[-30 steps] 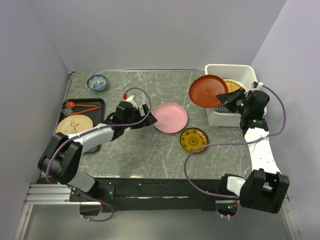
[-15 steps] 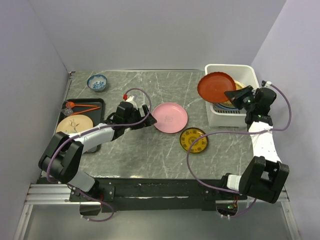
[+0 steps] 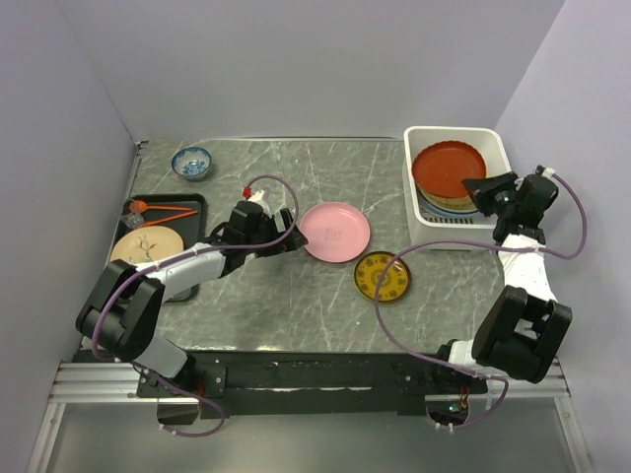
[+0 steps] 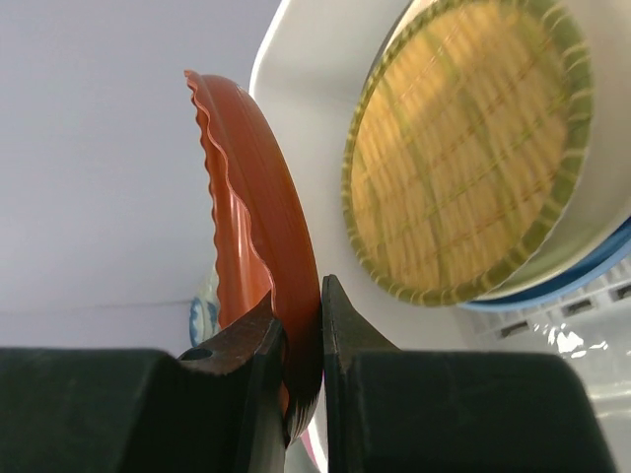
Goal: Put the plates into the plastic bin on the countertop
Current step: Place the plate in the plastic bin.
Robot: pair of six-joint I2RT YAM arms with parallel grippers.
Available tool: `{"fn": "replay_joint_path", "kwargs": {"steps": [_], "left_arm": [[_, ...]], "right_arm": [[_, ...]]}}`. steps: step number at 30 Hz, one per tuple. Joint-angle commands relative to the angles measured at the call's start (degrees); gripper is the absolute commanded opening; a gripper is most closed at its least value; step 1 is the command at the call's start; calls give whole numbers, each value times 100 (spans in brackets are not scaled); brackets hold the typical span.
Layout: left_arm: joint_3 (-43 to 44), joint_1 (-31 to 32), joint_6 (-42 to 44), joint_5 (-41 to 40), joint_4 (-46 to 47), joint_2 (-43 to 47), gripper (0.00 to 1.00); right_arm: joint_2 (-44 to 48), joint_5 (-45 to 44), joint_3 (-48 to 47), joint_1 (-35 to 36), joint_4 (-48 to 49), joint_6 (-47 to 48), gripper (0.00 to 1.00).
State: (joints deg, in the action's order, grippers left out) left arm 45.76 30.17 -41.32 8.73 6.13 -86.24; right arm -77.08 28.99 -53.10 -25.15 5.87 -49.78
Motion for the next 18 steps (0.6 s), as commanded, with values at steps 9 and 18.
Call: {"fn": "replay_joint_path", "kwargs": {"steps": [9, 18], "left_arm": [[47, -11, 28, 173, 310, -236, 99], [30, -11, 1, 199, 371, -218, 99]], "right_arm": [[-606, 133, -209, -228, 504, -270, 0], [-958, -87, -429, -228, 213, -67, 1]]}}
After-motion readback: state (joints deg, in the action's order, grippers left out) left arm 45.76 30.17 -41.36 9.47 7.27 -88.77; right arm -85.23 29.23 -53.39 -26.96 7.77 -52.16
